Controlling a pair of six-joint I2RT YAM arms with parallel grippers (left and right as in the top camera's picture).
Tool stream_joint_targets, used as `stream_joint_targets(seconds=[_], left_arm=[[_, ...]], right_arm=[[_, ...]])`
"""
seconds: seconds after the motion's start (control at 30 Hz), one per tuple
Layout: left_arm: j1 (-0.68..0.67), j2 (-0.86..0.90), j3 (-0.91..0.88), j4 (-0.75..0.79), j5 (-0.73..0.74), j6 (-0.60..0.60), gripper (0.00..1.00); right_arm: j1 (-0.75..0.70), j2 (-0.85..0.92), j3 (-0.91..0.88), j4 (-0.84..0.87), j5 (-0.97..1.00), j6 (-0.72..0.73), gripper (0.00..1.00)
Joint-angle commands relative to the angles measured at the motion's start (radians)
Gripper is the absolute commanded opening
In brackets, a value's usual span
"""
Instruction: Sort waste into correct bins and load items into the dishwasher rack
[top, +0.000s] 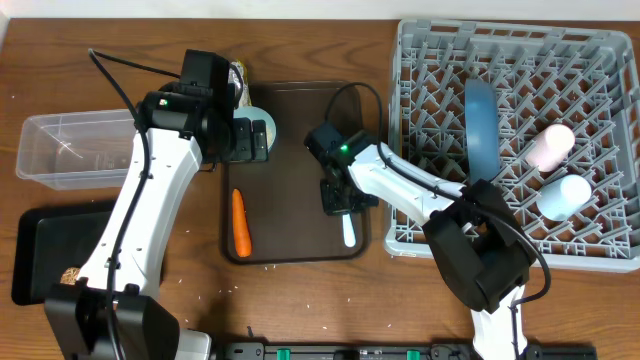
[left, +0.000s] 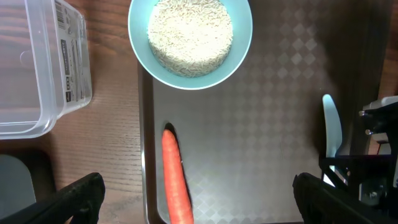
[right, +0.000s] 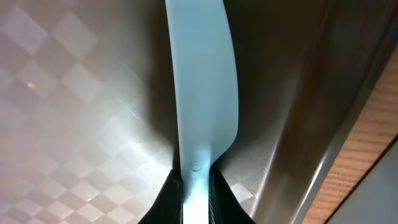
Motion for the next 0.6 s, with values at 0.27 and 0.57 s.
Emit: stream_joint_targets(seconds=[0.27,0.57], left_arm=[[0.006,0.005,-0.003,0.001,-0.013,0.009,0.98],[0.006,0.005,-0.003,0.002,-0.013,0.009,0.98]], right_arm=[[-0.077,-0.174,0.098,-0.039,0.058,-0.046,0.06],[-0.247,-0.311,0.098,-0.104,0.060,-0.046,0.10]])
